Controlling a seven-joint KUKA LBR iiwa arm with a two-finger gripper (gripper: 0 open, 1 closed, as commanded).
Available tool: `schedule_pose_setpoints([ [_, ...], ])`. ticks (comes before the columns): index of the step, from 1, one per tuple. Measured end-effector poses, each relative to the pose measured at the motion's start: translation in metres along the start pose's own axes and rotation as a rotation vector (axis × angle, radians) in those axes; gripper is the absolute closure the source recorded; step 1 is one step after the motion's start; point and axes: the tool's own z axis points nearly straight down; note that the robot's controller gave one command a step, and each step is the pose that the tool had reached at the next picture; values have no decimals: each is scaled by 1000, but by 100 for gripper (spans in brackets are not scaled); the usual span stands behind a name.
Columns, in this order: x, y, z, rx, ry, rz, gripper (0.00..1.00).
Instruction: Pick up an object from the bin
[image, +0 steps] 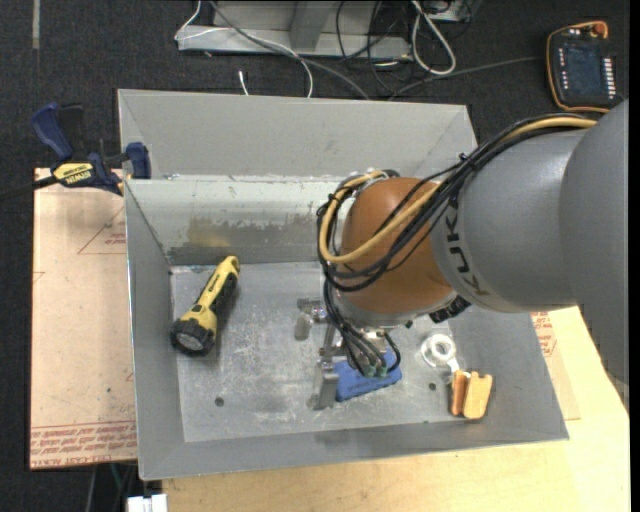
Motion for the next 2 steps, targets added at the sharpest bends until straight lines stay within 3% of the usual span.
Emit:
schedule_pose_setpoints([
  [1, 0, 0, 0, 0, 0, 0, 100],
  [2, 0, 0, 0, 0, 0, 0, 100],
])
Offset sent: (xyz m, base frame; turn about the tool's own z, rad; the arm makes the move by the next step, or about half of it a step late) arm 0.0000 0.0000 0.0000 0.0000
